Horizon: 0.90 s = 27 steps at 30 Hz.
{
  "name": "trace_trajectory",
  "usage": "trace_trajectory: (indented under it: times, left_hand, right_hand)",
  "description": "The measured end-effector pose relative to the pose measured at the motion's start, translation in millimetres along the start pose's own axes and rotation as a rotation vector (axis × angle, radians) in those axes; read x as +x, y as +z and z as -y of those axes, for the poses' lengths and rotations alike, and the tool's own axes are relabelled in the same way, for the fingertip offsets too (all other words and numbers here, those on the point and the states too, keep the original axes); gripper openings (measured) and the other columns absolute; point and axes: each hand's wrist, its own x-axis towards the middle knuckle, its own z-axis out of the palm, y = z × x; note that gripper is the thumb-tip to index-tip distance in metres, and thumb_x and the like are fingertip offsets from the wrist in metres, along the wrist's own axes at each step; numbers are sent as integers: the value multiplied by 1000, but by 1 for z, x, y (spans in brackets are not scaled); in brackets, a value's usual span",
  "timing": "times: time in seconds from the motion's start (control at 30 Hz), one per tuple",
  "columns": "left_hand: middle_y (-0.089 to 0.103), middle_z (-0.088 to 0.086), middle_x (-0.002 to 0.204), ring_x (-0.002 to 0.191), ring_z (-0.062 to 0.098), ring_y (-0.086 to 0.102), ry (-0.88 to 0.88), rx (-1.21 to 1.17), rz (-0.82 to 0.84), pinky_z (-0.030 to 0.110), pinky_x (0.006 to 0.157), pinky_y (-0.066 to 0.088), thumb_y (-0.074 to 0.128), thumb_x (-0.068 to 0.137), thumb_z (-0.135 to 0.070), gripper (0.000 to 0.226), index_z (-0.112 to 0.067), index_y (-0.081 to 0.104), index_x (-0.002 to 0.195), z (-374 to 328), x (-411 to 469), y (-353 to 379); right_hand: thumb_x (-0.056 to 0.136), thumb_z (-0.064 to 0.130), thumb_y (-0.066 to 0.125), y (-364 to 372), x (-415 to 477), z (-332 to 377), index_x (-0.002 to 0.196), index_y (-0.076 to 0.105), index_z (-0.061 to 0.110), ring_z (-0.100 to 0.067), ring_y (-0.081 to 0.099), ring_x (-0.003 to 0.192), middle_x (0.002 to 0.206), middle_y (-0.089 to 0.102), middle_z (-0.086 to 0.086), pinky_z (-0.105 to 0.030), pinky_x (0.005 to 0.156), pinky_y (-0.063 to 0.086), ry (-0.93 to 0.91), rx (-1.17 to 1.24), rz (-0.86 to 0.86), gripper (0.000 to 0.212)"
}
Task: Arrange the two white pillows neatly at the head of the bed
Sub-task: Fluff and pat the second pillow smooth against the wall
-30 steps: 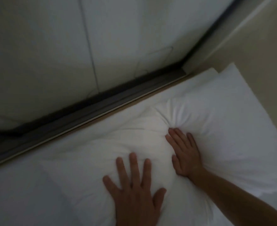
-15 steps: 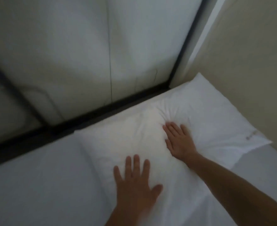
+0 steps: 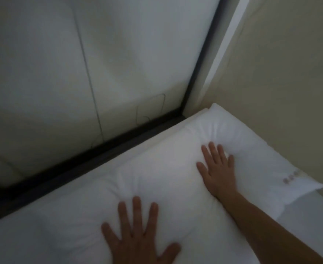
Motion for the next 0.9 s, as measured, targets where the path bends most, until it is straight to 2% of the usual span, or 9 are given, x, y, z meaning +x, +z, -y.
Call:
trace_trajectory:
  times: [0.07, 0.13, 0.17, 0.27, 0.33, 0.37, 0.5, 0.7, 0.9]
  left_hand:
    - [30, 17, 154, 136, 45, 31, -19, 130, 114, 75, 102, 16, 22, 62, -96, 112, -22, 31, 145, 4, 3, 3]
    - [26, 22, 153, 129, 47, 39, -3, 164, 142, 67, 98, 24, 6, 62, -95, 114, -20, 25, 145, 3, 7, 4]
    - [24, 21, 154, 130, 47, 36, 7, 179, 142, 67, 100, 21, 8, 62, -93, 112, -20, 24, 145, 1, 7, 3]
    - [28, 16, 155, 139, 46, 24, 46, 27, 66, 76, 104, 4, 35, 66, -89, 103, -24, 32, 145, -13, -3, 13]
    - [31, 16, 154, 139, 48, 23, 56, -72, -72, 79, 102, 2, 43, 63, -85, 100, -25, 37, 143, -17, -1, 23]
    - [32, 17, 153, 139, 48, 23, 72, -103, -85, 79, 101, 3, 45, 63, -83, 100, -23, 39, 142, -20, 2, 24]
    - [37, 23, 147, 137, 51, 24, 94, -143, -155, 81, 100, 4, 48, 62, -78, 97, -18, 42, 138, -18, 7, 32]
    - [42, 27, 140, 136, 51, 26, 102, -153, -49, 82, 99, 7, 42, 66, -75, 90, -17, 43, 134, -13, 16, 25]
    - [42, 33, 138, 134, 54, 27, 104, -135, -42, 82, 100, 5, 31, 73, -72, 87, -10, 42, 133, -21, 18, 43]
  right_hand:
    - [95, 63, 11, 7, 3, 0, 151, 1, 40, -15, -10, 147, 161, -3, 10, -51, 117, -1, 4, 15, -9, 61]
    - [96, 60, 13, 4, 2, -7, 151, 5, 38, -15, -7, 148, 162, 1, 9, -51, 117, 0, -6, 26, -32, 61]
    - [95, 60, 14, 4, 1, -9, 151, 7, 38, -15, -6, 148, 162, 3, 8, -51, 117, 1, -12, 37, -48, 61]
    - [95, 58, 16, 8, -6, -16, 152, 11, 36, -15, -2, 148, 162, 7, 7, -51, 117, 3, -12, 53, -65, 61]
    - [95, 57, 18, 8, -8, -17, 152, 14, 33, -17, 1, 148, 161, 11, 4, -51, 117, 5, 1, 33, -73, 61]
    - [95, 56, 20, 8, -8, -18, 151, 15, 32, -18, 3, 148, 161, 12, 3, -52, 117, 6, 15, 21, -76, 62]
    - [94, 53, 24, 17, -8, -11, 152, 16, 27, -22, 5, 148, 161, 13, -2, -54, 115, 8, 53, -66, -79, 64]
    - [93, 59, 16, 18, 4, -7, 152, 14, 26, -26, 4, 148, 161, 11, -4, -57, 115, 9, 83, -149, 3, 68]
    - [92, 60, 20, 27, 7, -11, 152, 15, 28, -25, 6, 148, 161, 13, -3, -56, 115, 7, 75, -181, -58, 68]
